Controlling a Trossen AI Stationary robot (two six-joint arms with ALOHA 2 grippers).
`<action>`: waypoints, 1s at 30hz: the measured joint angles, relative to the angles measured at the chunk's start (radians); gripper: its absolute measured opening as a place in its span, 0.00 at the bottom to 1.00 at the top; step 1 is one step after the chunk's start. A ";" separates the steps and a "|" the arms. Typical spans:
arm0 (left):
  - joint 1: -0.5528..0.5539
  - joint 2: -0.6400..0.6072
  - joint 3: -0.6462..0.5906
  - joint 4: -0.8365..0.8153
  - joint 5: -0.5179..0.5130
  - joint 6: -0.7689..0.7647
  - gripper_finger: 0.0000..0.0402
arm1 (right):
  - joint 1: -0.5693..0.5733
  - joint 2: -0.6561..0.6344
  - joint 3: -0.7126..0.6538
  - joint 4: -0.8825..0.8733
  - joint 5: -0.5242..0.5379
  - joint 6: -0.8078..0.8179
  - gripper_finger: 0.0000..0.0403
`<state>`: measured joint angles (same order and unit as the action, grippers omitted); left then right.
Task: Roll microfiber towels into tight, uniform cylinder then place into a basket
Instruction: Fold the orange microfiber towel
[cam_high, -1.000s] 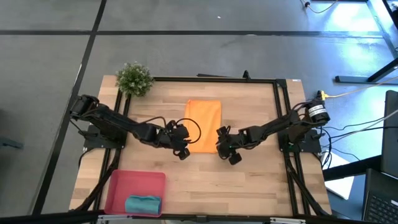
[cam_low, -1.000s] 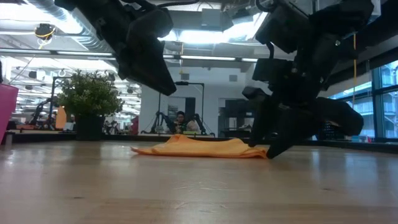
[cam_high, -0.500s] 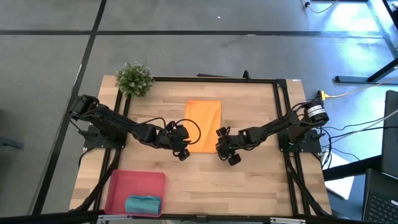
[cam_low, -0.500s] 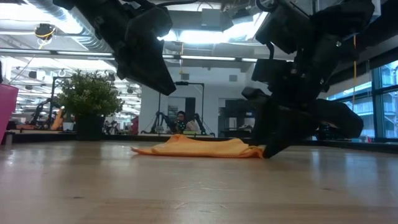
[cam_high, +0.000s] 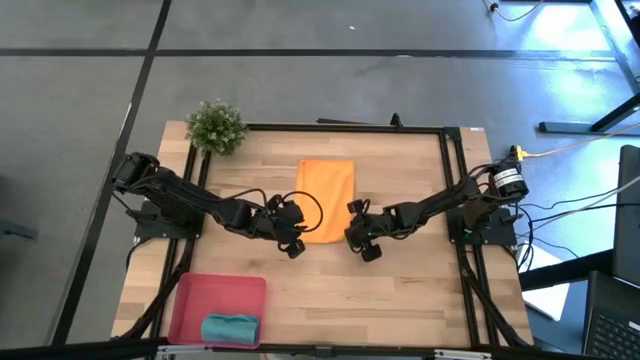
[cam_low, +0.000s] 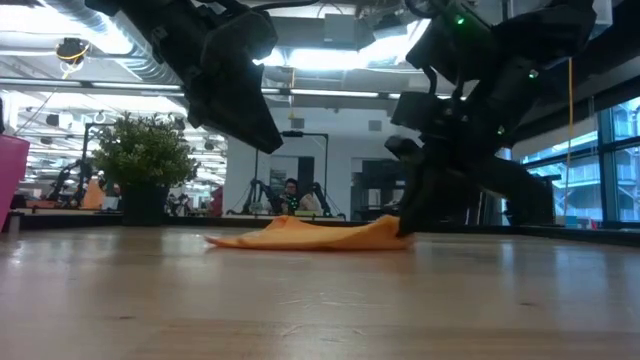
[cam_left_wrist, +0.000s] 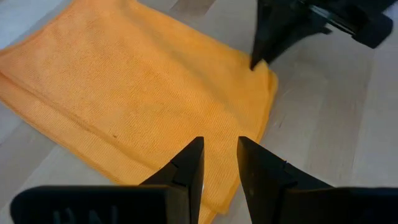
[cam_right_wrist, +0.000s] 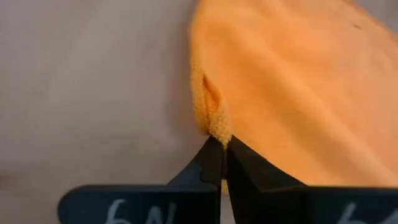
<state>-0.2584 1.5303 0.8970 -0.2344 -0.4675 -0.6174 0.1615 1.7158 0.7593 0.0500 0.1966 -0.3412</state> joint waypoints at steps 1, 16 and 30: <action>0.000 0.000 0.000 0.000 0.000 0.000 0.22 | -0.005 -0.007 0.000 -0.003 0.002 0.000 0.03; 0.000 0.000 0.001 0.000 0.001 -0.005 0.22 | -0.183 -0.098 0.001 0.040 -0.005 0.059 0.01; 0.000 0.000 0.001 0.000 0.001 -0.008 0.22 | -0.350 -0.098 0.001 0.076 0.061 0.182 0.00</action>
<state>-0.2581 1.5303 0.8978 -0.2348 -0.4667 -0.6250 -0.1886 1.6180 0.7605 0.1256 0.2573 -0.1592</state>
